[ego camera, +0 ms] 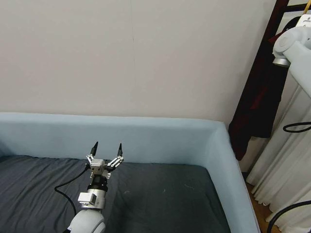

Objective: Pick up the clothes from the sofa and hang them on the clothes hanger.

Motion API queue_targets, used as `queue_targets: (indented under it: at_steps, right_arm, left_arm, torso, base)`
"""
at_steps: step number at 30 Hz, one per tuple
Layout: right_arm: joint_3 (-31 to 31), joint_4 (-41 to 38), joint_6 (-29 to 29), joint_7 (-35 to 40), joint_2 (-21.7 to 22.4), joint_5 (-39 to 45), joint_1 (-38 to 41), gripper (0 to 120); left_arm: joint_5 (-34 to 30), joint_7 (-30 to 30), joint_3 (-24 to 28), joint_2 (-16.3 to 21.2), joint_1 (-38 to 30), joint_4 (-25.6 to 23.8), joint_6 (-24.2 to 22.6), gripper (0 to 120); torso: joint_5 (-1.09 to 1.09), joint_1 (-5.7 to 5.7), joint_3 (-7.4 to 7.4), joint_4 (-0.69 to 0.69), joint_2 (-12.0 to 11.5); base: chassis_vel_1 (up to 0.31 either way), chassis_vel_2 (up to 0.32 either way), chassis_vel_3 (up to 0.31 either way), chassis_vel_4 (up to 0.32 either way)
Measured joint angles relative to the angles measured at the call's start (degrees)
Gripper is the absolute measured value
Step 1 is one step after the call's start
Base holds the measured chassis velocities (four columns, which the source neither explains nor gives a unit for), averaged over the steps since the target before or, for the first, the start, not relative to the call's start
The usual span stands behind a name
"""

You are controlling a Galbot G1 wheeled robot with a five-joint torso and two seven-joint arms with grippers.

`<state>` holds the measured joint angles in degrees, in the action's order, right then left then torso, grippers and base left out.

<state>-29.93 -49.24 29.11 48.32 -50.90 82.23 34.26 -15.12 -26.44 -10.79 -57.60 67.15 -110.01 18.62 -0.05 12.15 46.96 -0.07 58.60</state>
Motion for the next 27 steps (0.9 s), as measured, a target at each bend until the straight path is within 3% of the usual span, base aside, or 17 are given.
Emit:
queue_targets:
  at_steps: [6, 11, 13, 16, 19, 20, 21, 23, 24, 27]
  right_arm:
    - [0.78, -3.8, -0.37, -2.75, 2.38, -0.45, -2.54, 1]
    - [1.87, -11.25, -2.24, -6.95, 5.9, -0.37, -5.59, 19]
    - [4.06, -17.91, -3.0, -7.91, 8.39, -0.74, -8.71, 29]
    - [6.58, -22.75, -4.54, -8.51, 10.26, -1.18, -11.82, 33]
    - [12.35, -32.24, -8.82, -11.0, 14.14, -1.68, -18.82, 49]
    - [12.35, -32.24, -8.82, -11.0, 14.14, -1.68, -18.82, 49]
    - [16.55, -39.08, -13.22, -15.6, 18.07, -2.47, -25.45, 57]
    - [19.27, -46.4, -19.46, -20.37, 22.77, -5.84, -33.61, 67]
    - [19.27, -46.4, -19.46, -20.37, 22.77, -5.84, -33.61, 67]
    - [21.65, -55.45, -27.61, -24.65, 27.56, -12.0, -42.96, 79]
  left_arm:
    - [0.45, 0.0, 0.42, -0.49, 0.03, 0.05, -0.29, 100]
    - [1.03, 0.0, 0.38, -0.69, 0.66, 0.05, -0.38, 100]
    - [1.19, -0.05, -0.01, -0.68, 1.13, 0.04, -0.4, 100]
    - [1.37, -0.16, -0.28, -0.64, 1.56, 0.05, -0.41, 100]
    - [1.61, -0.23, -0.73, -0.66, 2.28, 0.04, -0.41, 100]
    - [1.61, -0.23, -0.73, -0.66, 2.28, 0.04, -0.41, 100]
    - [1.58, -0.25, -1.33, -0.91, 2.97, -0.25, -0.41, 100]
    - [1.33, -0.17, -2.11, -1.33, 3.88, -0.66, -0.32, 100]
    - [1.33, -0.17, -2.11, -1.33, 3.88, -0.66, -0.32, 100]
    - [0.49, 0.74, -3.24, -2.44, 5.34, -1.5, 0.56, 100]
  torso:
    - [-0.01, 0.0, -0.01, -0.01, 0.0]
    - [0.04, 0.0, 0.0, 0.0, 0.0]
    - [0.0, 0.0, -0.01, 0.0, 0.0]
    - [0.02, 0.0, 0.0, 0.02, 0.0]
    - [0.01, 0.0, 0.0, 0.02, 0.0]
    - [0.01, 0.0, 0.0, 0.02, 0.0]
    - [-0.01, 0.0, -0.01, 0.01, 0.0]
    - [0.05, 0.0, 0.0, -0.03, 0.0]
    - [0.05, 0.0, 0.0, -0.03, 0.0]
    - [0.0, -0.01, -0.02, -0.05, 0.02]
  base:
    - [0.0, 0.0, 0.0, 0.0]
    - [0.0, 0.0, 0.0, 0.0]
    - [0.0, 0.0, 0.0, 0.0]
    - [0.0, 0.0, 0.0, 0.0]
    - [0.0, 0.0, 0.0, 0.0]
    - [0.0, 0.0, 0.0, 0.0]
    - [0.0, 0.0, 0.0, 0.0]
    - [0.0, 0.0, 0.0, 0.0]
    - [0.0, 0.0, 0.0, 0.0]
    - [0.0, 0.0, 0.0, 0.0]
